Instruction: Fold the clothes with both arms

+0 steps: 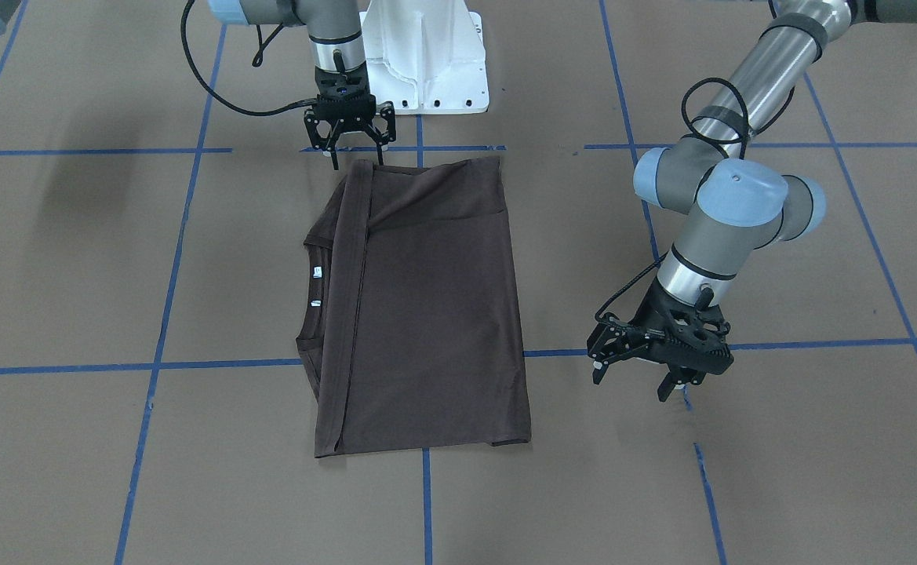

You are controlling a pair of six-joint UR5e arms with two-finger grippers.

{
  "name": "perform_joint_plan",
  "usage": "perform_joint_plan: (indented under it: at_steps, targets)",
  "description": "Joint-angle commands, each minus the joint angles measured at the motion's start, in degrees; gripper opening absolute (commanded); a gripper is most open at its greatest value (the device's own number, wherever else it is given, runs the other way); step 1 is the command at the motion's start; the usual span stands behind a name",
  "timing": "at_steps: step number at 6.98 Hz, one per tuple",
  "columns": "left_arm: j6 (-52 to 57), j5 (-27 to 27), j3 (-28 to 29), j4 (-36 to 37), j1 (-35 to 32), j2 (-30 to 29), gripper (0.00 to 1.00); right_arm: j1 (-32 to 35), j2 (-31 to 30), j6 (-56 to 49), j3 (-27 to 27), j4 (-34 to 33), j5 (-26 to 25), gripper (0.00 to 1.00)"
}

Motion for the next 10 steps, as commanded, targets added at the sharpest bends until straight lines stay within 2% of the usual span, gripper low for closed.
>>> perform_joint_plan:
  at_steps: [1, 3, 4, 6, 7, 9, 10]
  targets:
    - [0.0, 0.0, 0.04, 0.0, 0.02, 0.06, 1.0, -0.75, 0.18, -8.02, -1.25, 0.0, -2.67, 0.57]
    - [0.08, 0.0, 0.12, 0.0, 0.02, 0.06, 1.0, -0.84, 0.18, -10.61, -1.16, 0.09, -3.2, 0.54]
    - [0.08, 0.0, 0.12, 0.0, 0.1, 0.06, 1.0, -0.84, 0.18, -11.83, -1.08, 0.18, -3.2, 0.48]
    - [0.08, 0.0, 0.21, 0.0, 0.19, 0.06, 1.0, -1.01, 0.09, -12.19, -0.99, 0.18, -3.2, 0.44]
    - [0.17, 0.0, 0.21, 0.0, 0.19, 0.06, 1.0, -1.36, 0.17, -12.1, -0.9, 0.27, -3.29, 0.34]
    - [0.09, 0.0, 0.12, 0.0, 0.19, 0.06, 1.0, -2.5, 0.18, -12.01, -0.99, 0.44, -5.21, 0.0]
    - [0.08, 0.0, 0.12, 0.0, 0.19, 0.06, 1.0, -2.68, 0.18, -11.93, -0.99, 0.53, -6.0, 0.0]
